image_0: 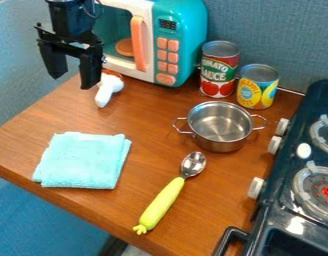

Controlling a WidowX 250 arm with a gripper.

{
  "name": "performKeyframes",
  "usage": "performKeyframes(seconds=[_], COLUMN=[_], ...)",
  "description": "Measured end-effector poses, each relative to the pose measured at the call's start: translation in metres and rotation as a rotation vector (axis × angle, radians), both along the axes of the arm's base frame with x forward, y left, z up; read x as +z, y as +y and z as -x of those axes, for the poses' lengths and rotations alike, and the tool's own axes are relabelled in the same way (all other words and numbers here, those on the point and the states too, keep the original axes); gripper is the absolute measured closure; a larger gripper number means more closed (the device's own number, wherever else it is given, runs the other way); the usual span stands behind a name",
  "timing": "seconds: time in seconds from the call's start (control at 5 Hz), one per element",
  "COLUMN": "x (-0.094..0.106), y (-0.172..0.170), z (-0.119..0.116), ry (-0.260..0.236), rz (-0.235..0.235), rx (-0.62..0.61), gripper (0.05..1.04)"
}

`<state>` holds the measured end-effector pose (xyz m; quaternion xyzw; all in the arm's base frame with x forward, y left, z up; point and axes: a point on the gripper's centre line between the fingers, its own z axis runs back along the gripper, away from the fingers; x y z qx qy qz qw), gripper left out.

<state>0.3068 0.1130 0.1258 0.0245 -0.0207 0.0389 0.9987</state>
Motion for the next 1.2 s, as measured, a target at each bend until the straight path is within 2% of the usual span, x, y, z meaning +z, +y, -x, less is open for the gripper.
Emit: performKeyframes(seconds=[0.2,0.4,0.6,0.8,1.0,1.2], x=[-0.008,-0.025,-0.027,-0.042,-0.058,-0.071], y=[-0.001,0.013,0.023,0.025,0.023,0.024], z=[0.001,-0.025,-0.037,-0.047,-0.066,-0.075], ry=[0.023,0.010,-0.018,-0.042,-0.044,-0.025], rz=[0.010,-0.025,-0.069,-0.065,-0.004,0.014], rx=[0.002,0.132,0.167,0.172,0.201,0.222], gripper=[0.083,0.083,0.083,0.083,0.083,0.083])
